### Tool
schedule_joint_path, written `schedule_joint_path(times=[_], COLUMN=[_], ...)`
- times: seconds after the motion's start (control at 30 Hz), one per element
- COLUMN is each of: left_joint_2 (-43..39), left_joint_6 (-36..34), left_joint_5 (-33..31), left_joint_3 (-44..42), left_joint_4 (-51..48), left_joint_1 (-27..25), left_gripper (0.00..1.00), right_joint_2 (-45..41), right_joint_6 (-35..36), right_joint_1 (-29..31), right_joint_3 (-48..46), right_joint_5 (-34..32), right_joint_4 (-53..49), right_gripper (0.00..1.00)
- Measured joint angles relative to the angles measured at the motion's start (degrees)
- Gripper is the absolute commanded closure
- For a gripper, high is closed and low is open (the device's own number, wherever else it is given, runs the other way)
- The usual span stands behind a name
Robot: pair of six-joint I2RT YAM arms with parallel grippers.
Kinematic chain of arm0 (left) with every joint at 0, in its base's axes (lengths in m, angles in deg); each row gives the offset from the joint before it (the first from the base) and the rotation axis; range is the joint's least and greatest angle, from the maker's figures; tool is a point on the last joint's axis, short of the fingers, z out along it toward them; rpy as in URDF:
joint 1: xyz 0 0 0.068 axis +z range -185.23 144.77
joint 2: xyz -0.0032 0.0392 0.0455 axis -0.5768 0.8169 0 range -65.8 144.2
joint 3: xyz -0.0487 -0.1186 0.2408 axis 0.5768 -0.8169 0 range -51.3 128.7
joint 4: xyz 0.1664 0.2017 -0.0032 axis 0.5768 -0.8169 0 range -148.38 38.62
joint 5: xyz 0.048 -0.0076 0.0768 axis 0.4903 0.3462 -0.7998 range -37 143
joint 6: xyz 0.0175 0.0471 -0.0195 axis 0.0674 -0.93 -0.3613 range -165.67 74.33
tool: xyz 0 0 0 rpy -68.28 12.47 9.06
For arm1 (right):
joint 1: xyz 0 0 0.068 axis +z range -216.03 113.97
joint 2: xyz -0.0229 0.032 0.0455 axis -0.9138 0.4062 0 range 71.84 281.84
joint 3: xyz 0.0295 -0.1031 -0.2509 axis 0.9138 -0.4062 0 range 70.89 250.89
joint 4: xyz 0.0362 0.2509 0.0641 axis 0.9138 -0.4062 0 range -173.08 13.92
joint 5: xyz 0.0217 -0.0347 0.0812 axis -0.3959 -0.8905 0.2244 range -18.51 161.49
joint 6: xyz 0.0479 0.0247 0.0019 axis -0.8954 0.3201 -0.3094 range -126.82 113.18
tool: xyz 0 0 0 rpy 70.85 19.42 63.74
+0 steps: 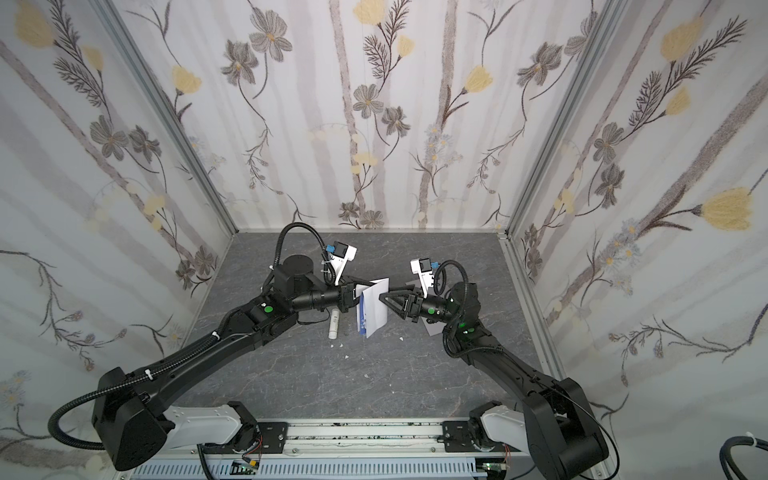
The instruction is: Place the letter into the envelope and seal it
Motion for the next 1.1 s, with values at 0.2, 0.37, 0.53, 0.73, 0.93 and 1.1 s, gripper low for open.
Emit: schedule_joint_path(times=[0.2, 0.37, 0.53, 0.73, 0.93, 1.1], left_joint_2=[0.5, 0.7, 1.2, 1.6, 2.0, 2.1], left_joint_6=[2.2, 5.7, 8.3, 10.4, 11.0, 11.8], left_joint_5=[1.1, 2.9, 4.7, 6.3, 7.0, 7.4], left_joint_3=[0.7, 0.7, 0.5, 0.2, -0.2, -0.3], left_joint_4=[1.2, 4.2, 6.7, 8.2, 8.6, 9.2], left_joint_1=[0.3, 1.8, 2.4, 2.6, 2.7, 3.2], left_gripper=[1.0, 1.0, 1.0, 1.0, 1.0, 1.0], right_joint_2=[0.0, -0.3, -0.4, 0.5, 2.5, 4.6], right_joint_6=[-0.9, -3.1, -5.6, -8.4, -12.3, -16.9], right_joint_1=[0.0, 0.1, 0.1, 0.1, 0.1, -0.1], right_joint_3=[-1.5, -2.8, -3.1, -3.1, -3.1, -3.3], right_joint_5=[2.6, 5.6, 7.6, 8.9, 9.2, 9.7], right_joint_4=[2.9, 7.7, 11.5, 16.0, 21.3, 27.7], right_gripper=[0.4, 0.4, 0.43, 0.55, 0.73, 0.97])
